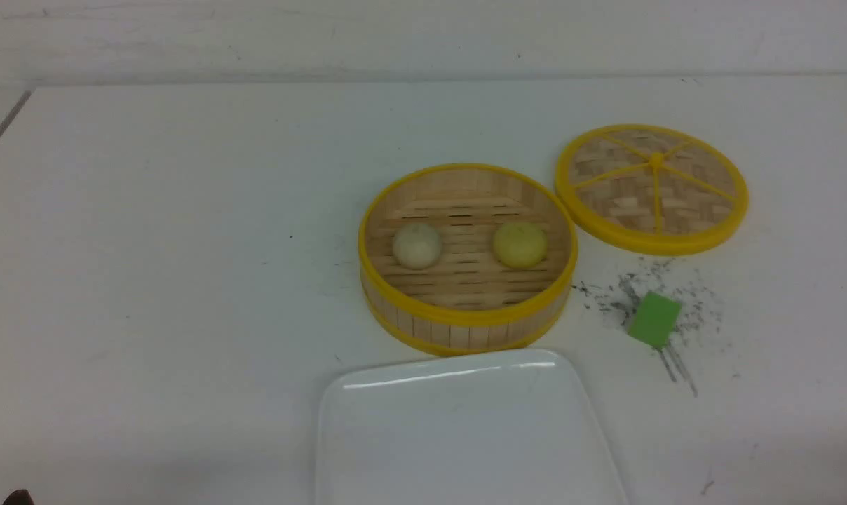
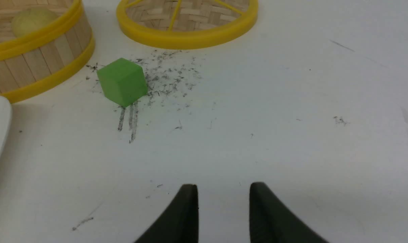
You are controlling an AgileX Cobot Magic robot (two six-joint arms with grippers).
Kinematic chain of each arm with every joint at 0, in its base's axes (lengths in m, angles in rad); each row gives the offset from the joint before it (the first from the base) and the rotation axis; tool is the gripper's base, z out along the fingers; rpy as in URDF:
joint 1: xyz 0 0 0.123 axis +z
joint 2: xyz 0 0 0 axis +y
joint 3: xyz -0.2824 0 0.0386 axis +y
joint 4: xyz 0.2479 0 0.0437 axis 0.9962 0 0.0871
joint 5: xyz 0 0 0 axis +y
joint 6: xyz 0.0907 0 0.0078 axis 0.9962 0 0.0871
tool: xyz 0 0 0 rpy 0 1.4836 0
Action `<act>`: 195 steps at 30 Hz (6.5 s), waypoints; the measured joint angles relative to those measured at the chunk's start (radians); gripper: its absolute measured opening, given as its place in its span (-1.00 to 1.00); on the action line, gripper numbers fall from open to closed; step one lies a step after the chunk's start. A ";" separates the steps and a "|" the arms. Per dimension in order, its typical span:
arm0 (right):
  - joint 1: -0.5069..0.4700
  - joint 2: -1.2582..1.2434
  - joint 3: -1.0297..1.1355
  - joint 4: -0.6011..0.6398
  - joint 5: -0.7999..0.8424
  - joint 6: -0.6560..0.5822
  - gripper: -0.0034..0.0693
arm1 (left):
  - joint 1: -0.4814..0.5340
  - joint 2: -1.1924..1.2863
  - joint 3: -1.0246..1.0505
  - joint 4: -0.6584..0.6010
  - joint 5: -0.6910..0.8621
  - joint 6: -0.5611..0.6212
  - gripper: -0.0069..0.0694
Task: Put the steamed buns into the plate on the white tablecloth.
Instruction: 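Reach toward a bun in the bamboo steamer with the right gripper, then move the steamed bun from the bamboo steamer onto the white plate with the right gripper, then reach into the bamboo steamer and grasp a bun with the left gripper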
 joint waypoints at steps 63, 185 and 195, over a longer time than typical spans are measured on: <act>0.000 0.000 0.009 0.484 -0.097 0.314 -0.25 | 0.000 0.000 0.000 -0.660 0.042 -0.693 -0.19; 0.524 1.469 -1.171 0.353 0.500 -0.222 -0.47 | 0.000 1.102 -0.686 -0.771 0.454 0.415 0.07; 0.342 0.944 -1.118 0.146 0.782 -0.199 -0.95 | 0.000 1.112 -0.843 -0.592 0.493 0.300 -0.53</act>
